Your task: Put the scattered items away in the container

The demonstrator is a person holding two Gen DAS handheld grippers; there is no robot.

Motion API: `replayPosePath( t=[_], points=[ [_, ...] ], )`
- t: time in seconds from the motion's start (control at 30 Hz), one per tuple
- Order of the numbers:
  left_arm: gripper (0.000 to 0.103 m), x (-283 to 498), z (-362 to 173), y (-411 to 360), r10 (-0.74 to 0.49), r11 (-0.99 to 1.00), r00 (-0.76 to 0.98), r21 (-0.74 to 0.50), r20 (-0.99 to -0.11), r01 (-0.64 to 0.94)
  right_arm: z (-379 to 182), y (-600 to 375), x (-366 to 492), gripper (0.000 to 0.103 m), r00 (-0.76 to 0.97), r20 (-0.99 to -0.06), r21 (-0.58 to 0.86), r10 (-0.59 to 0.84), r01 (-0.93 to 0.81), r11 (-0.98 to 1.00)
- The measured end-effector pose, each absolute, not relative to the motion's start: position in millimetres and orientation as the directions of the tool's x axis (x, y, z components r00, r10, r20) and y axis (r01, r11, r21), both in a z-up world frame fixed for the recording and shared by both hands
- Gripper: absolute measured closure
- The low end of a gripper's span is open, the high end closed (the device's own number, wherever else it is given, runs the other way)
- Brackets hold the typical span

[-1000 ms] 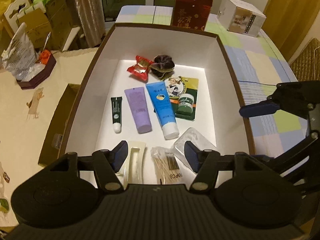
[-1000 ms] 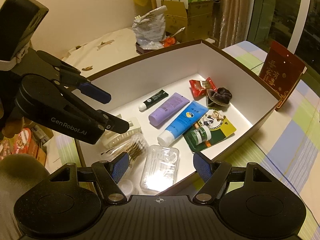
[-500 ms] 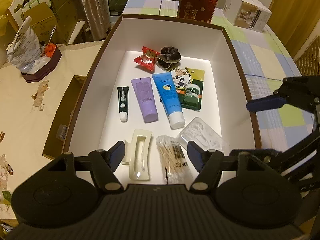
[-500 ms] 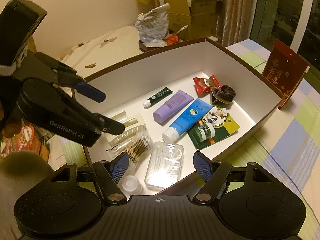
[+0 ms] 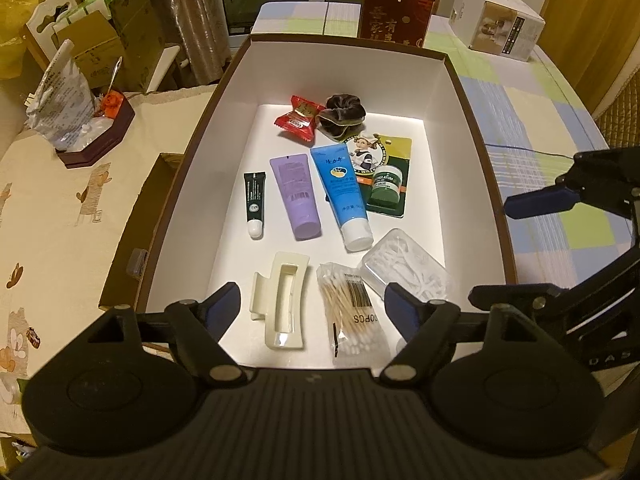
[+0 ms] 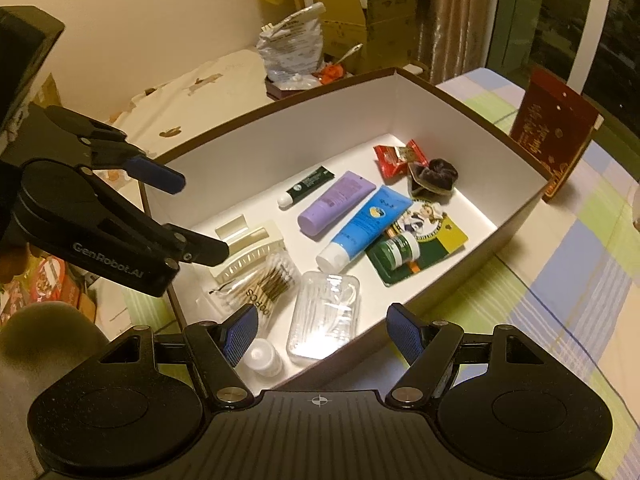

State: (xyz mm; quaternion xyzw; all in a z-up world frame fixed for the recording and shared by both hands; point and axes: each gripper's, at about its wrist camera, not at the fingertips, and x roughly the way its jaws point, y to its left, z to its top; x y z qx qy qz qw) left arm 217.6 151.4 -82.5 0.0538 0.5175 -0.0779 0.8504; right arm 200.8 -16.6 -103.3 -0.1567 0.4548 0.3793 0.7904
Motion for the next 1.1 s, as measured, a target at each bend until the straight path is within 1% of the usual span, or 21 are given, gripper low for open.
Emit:
replayPosePath(
  t=[0.17, 0.27, 0.4, 0.43, 0.47, 0.53, 0.73, 0.8, 0.93, 0.97, 1.1],
  points=[
    [0.026, 212.0, -75.6, 147.3, -0.061, 0.983, 0.465, 0.028, -0.883, 0.182, -101.0, -22.5, 195.6, 0.026, 0.308, -0.836, 0.107, 0.454, -0.721, 0.685],
    [0.019, 207.5, -70.0, 143.4, -0.044, 0.983, 0.478, 0.048, -0.877, 0.177, -97.0, -27.3, 192.6, 0.026, 0.320, -0.834, 0.113, 0.449, -0.698, 0.707],
    [0.017, 199.0, -61.2, 138.0, -0.036, 0.983, 0.499, 0.059, -0.866, 0.172, -88.5, -37.5, 186.8, 0.026, 0.331, -0.826, 0.141, 0.457, -0.662, 0.736],
    [0.016, 196.6, -58.6, 136.7, -0.038, 0.984, 0.505, 0.055, -0.862, 0.168, -86.0, -40.2, 184.7, 0.015, 0.335, -0.822, 0.150, 0.460, -0.653, 0.743],
    [0.014, 194.3, -56.2, 135.3, -0.039, 0.985, 0.511, 0.052, -0.859, 0.163, -83.9, -42.2, 182.4, 0.000, 0.344, -0.818, 0.153, 0.461, -0.642, 0.751],
    [0.013, 189.4, -51.2, 132.1, -0.036, 0.987, 0.526, 0.053, -0.850, 0.153, -78.0, -48.8, 176.3, 0.000, 0.370, -0.798, 0.163, 0.475, -0.627, 0.762],
    [0.012, 169.4, -35.8, 120.1, -0.038, 0.989, 0.562, 0.050, -0.827, 0.141, -64.8, -65.0, 162.4, 0.000, 0.400, -0.787, 0.189, 0.470, -0.568, 0.801],
    [0.007, 160.9, -29.8, 117.1, -0.035, 0.990, 0.581, 0.051, -0.813, 0.132, -61.2, -69.8, 157.9, 0.000, 0.410, -0.783, 0.193, 0.467, -0.554, 0.810],
    [0.006, 143.2, -19.5, 110.6, -0.009, 0.991, 0.619, 0.074, -0.786, 0.107, -51.4, -80.7, 146.7, 0.000, 0.446, -0.769, 0.193, 0.458, -0.521, 0.832],
    [0.004, 139.4, -17.2, 109.2, -0.005, 0.992, 0.623, 0.075, -0.782, 0.102, -49.2, -83.9, 144.0, 0.000, 0.453, -0.765, 0.197, 0.458, -0.512, 0.836],
    [0.003, 124.4, -8.7, 103.7, 0.019, 0.992, 0.639, 0.093, -0.769, 0.083, -37.6, -92.6, 130.9, 0.000, 0.492, -0.746, 0.183, 0.449, -0.497, 0.848]
  ],
)
